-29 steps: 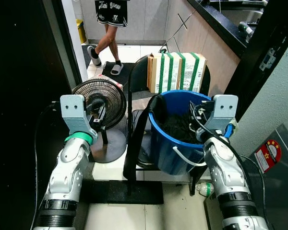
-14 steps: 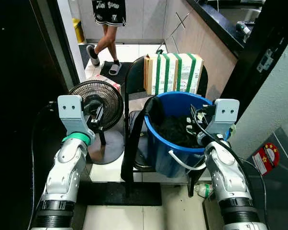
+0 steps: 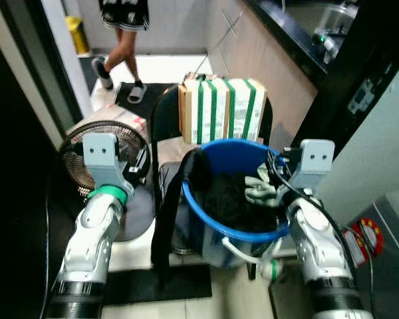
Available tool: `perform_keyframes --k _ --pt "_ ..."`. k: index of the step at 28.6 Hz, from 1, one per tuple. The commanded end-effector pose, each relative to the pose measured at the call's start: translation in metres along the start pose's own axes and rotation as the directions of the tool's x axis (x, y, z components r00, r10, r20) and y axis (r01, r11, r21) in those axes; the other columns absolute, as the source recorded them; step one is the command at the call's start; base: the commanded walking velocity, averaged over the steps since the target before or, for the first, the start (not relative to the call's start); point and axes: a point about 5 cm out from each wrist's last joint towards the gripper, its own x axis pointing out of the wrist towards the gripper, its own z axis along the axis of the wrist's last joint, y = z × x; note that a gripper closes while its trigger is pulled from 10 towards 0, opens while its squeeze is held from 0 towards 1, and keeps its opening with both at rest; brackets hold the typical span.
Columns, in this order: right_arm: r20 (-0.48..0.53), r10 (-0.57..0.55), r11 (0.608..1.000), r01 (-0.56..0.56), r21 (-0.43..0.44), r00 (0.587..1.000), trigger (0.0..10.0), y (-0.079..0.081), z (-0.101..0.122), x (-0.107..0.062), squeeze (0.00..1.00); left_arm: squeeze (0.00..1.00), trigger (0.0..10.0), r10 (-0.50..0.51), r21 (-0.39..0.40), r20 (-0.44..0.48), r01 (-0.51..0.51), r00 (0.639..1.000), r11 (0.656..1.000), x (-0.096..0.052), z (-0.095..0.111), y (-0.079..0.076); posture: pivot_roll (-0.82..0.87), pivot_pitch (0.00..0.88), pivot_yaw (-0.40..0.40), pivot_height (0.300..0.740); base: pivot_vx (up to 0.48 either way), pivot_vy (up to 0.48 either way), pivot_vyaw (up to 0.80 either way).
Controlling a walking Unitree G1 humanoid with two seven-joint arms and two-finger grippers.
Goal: Clothes washing
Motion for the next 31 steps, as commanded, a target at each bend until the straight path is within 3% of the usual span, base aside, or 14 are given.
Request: perform_keyframes --k 1,29,30,31 --pt "-0.023 -0.012 1.0 0.011 -0.008 1.0 10.0 -0.0048 -0.0047 -0.0042 0.0 0.0 10.0 -0.003 -0.002 -0.026 0.003 1.0 1.0 -0.0017 -0.0047 0.0004 0.08 0.025 0.053 0.74 0.0 0.0 0.0" --pt "-0.009 0.0 1.0 0.001 0.016 1.0 10.0 -0.0051 -0.0034 -0.0027 0.0 0.0 10.0 0.005 0.048 -0.058 -0.003 0.998 0.999 -0.0064 -0.0081 0.0051 0.11 0.033 0.042 0.74 0.0 0.0 0.0" --pt "-0.003 0.006 1.0 -0.006 0.026 1.0 10.0 -0.0051 -0.0024 -0.0017 0.08 0.0 10.0 0.01 0.049 -0.058 -0.007 0.998 0.999 -0.0069 -0.0082 0.0059 0.11 0.034 0.037 0.74 0.0 0.0 0.0" --pt "0.003 0.029 0.999 -0.029 0.039 1.0 10.0 -0.0032 -0.0013 -0.0006 1.0 0.0 10.0 0.011 0.05 -0.058 -0.008 0.998 0.999 -0.0069 -0.008 0.0061 0.11 0.035 0.036 0.74 0.0 0.0 0.0"
